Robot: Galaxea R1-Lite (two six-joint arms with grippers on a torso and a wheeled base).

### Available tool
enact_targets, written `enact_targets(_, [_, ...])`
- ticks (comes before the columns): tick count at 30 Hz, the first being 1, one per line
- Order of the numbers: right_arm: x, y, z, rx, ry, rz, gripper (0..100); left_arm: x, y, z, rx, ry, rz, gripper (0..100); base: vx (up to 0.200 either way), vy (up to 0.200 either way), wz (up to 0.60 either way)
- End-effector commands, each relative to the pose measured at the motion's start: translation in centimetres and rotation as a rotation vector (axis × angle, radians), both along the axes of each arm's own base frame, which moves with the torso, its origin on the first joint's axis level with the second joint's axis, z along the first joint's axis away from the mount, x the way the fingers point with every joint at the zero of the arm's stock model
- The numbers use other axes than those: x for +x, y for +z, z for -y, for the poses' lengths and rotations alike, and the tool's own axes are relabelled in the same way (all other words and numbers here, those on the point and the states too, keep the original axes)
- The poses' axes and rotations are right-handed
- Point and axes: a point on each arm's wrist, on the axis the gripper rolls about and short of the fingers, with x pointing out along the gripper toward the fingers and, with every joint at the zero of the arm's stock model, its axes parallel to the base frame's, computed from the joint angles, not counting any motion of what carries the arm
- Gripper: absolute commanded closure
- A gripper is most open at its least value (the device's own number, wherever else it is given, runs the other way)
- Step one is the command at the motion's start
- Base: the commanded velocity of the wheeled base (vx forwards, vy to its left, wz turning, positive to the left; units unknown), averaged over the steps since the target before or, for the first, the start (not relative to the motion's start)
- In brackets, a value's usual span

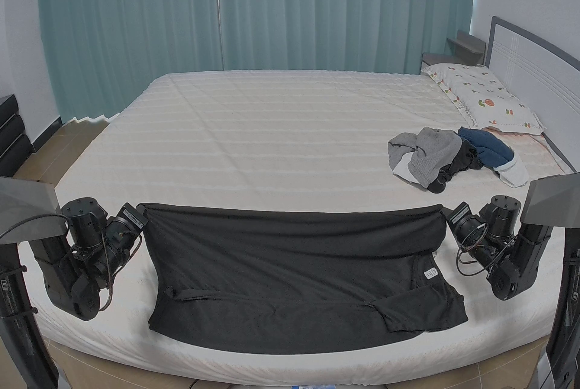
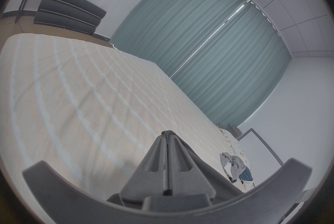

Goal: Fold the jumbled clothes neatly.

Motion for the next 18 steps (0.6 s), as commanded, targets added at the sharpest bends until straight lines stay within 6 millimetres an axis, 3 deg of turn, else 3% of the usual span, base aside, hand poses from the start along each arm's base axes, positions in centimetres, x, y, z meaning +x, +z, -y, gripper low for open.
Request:
enact_targets(1, [0.7, 0.9, -0.1, 0.000, 0.000, 0.056, 100, 0.2, 0.2, -0.1, 0.010, -0.001, 0.018, 100, 0.000, 0.000, 0.00])
enact_targets(7, [0.9, 2.6, 0.2, -0.002, -0.019, 0.112, 100, 0.1, -0.7, -0.1, 0.049, -0.012, -0.016, 100, 0.000, 0.000, 0.00])
enact_targets(18, [0.9, 2.2, 0.0, -0.067, -0.002, 0.106, 100, 0.8, -1.0, -0.4, 0.099, -0.011, -0.011, 100, 0.000, 0.000, 0.00])
